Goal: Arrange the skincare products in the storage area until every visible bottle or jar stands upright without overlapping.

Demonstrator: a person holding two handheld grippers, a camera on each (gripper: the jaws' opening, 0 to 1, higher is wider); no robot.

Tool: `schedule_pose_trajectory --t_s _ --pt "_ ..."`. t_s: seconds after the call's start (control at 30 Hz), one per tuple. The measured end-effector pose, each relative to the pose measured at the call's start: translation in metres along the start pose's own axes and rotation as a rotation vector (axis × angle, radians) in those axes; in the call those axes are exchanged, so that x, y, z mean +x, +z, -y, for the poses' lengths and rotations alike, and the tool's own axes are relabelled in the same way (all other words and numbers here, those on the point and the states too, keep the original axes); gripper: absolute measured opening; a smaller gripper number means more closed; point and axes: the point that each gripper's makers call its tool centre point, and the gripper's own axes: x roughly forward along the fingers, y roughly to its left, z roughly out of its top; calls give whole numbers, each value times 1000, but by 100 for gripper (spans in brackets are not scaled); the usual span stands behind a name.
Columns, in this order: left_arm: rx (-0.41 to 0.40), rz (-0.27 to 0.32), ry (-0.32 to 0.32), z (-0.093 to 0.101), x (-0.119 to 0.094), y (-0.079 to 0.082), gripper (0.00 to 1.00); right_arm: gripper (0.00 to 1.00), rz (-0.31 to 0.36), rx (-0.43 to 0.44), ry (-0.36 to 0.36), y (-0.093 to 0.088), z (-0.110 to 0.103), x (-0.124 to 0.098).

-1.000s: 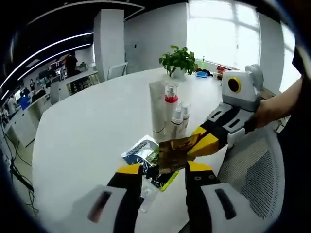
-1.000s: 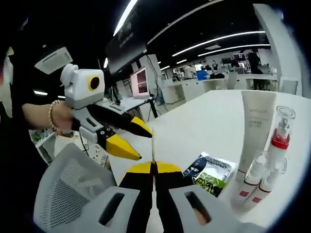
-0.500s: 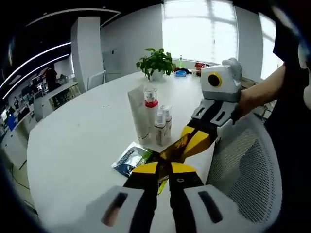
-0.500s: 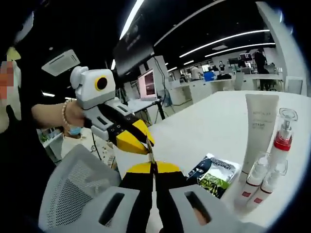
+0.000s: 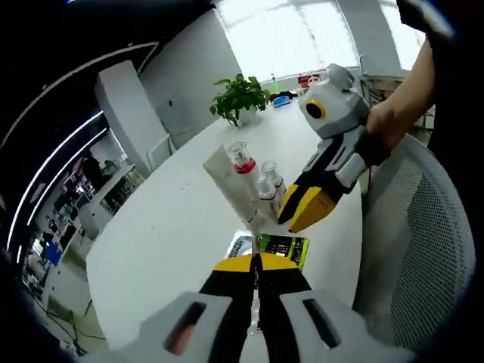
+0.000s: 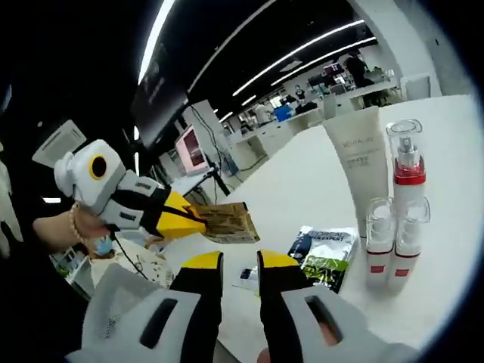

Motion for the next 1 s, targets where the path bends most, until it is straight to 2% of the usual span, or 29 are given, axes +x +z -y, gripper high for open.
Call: schedule_pose_trajectory --t_s 0.1,0.23,0.3,0.33,0.4,0.43,0.53,0.63,0.7,0.73,0.77,0.83,1.0 --pt "57 -24 -39 9 5 -4 4 27 36 87 30 6 -5 2" --pt "101 -26 -30 14 8 -1 4 29 39 127 39 9 -8 5" --pt "111 -26 -33 17 10 1 4 30 27 199 44 7 -9 8" --pt "122 -26 -32 18 10 1 4 31 41 240 45 8 -9 8" --pt "177 -42 -20 18 11 1 4 31 76 341 38 12 -8 10" --pt "222 -49 -6 16 11 2 4 31 80 356 37 12 -6 10" --pt "240 -50 -12 20 11 4 5 28 84 451 4 8 5 12" --pt "250 -52 -12 20 12 4 5 20 89 465 -26 7 10 13" --pt "251 -55 -12 19 12 4 5 12 79 562 -48 3 12 13" --pt "252 -55 -17 20 12 3 5 7 103 557 -50 5 14 13" --pt "247 -52 -15 19 13 3 5 4 85 572 -71 2 15 12" --pt "211 -36 -27 21 13 5 5 2 112 574 -60 5 13 12" --pt "205 -38 -26 22 13 2 5 1 78 582 -60 0 8 11"
